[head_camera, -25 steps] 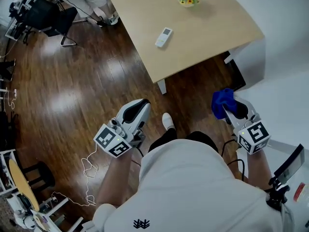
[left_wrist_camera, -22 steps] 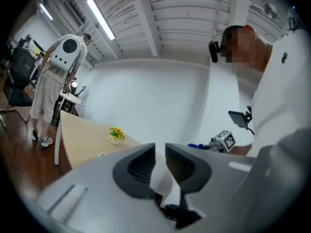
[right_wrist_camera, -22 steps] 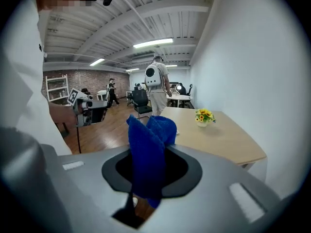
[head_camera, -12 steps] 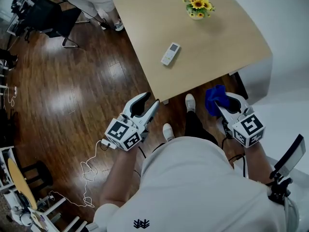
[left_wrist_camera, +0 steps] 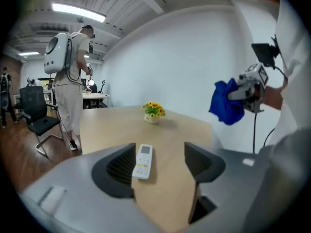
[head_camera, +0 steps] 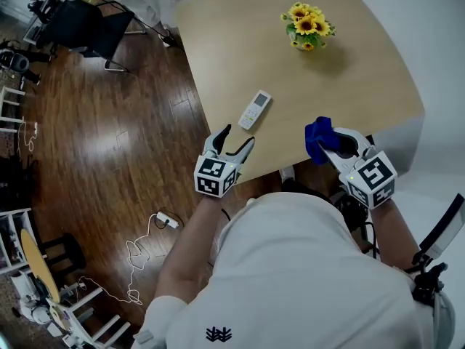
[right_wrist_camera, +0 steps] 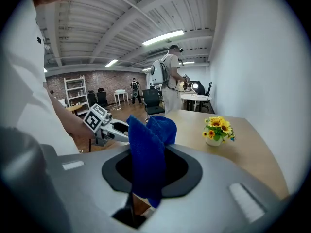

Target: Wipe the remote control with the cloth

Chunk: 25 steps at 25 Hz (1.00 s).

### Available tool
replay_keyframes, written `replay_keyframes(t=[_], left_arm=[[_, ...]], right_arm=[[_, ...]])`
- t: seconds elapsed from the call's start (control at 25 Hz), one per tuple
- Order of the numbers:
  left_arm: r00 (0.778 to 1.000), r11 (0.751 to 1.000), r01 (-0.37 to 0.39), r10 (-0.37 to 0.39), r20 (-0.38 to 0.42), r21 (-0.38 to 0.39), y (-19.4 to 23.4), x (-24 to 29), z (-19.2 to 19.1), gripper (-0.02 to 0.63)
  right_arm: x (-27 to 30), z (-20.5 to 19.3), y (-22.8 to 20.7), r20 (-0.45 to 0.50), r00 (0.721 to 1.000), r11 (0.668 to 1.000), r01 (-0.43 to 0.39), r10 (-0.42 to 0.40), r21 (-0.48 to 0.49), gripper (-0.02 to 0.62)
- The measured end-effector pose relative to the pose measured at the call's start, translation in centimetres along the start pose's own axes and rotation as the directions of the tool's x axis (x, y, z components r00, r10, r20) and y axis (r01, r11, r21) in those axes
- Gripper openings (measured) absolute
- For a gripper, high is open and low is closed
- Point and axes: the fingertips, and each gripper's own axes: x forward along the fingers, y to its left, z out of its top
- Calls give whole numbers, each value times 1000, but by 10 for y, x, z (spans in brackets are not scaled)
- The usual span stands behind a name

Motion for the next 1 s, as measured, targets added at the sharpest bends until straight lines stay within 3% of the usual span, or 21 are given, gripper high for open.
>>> replay_keyframes(t=[0.2, 0.44, 0.6, 0.88, 1.0], left_arm=[[985, 999, -32, 38, -169, 40, 18, 68, -33, 354], [953, 996, -71, 83, -291, 51, 41, 114, -63, 354], [936, 997, -78, 81, -342, 23, 46, 129, -73, 354], [902, 993, -110, 117, -416, 42, 59, 139, -95, 353], [899, 990, -130, 144, -413, 64, 66, 141, -100, 321]], right_arm=[[6, -11, -40, -35, 999, 999, -27, 28, 36, 80], [10, -27, -71, -94, 994, 997, -59, 63, 46, 80], [12, -26, -92, -115, 991, 997, -69, 73, 38, 80], [20, -30, -114, -139, 986, 995, -88, 94, 47, 80], [24, -32, -122, -146, 984, 994, -92, 99, 53, 80]])
